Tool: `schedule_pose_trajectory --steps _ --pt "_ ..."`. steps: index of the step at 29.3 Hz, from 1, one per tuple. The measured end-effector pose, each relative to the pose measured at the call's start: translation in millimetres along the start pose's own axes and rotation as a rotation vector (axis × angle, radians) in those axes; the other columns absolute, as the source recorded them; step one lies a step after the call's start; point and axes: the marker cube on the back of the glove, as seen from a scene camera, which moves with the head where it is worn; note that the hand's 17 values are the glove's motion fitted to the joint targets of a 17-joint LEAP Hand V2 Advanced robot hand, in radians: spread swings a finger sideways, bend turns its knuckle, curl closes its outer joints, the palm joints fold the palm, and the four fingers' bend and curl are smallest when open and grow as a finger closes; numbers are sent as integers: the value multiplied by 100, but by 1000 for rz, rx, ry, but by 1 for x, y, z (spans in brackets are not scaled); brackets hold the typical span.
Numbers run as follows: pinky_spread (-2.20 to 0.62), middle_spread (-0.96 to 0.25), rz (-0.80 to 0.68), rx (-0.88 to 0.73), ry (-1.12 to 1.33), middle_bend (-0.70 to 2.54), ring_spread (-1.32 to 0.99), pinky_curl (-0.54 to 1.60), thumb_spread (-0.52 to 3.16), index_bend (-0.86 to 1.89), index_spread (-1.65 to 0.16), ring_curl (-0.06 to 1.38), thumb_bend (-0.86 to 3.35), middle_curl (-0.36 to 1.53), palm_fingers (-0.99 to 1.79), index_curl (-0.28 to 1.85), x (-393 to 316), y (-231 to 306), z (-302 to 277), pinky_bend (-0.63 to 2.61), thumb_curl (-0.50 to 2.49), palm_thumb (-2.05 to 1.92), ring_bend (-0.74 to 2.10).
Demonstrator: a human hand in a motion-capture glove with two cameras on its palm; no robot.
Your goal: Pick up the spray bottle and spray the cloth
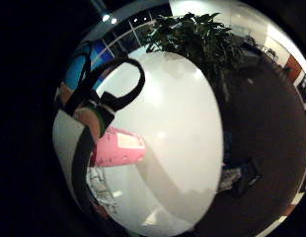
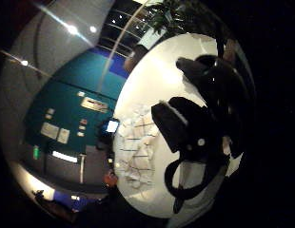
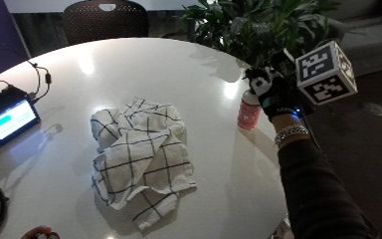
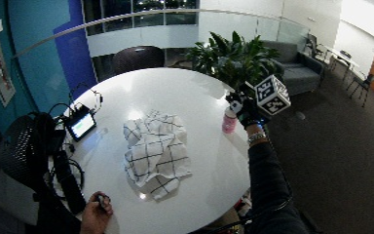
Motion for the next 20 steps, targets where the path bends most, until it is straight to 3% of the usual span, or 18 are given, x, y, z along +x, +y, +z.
schedule_pose_trajectory --steps 5,9,20 --pt "5 -13 41 47 -321 35 -12 30 122 26 -27 38 0 41 123 39 -7 -1 20 17 22 59 41" --pt "2 -14 -15 109 -467 45 -13 30 123 28 -26 38 0 45 126 42 -8 -4 33 16 23 62 39" --pt "-22 -19 -143 367 -506 59 -18 35 122 31 -26 43 -4 52 152 47 -10 -5 29 32 21 52 55"
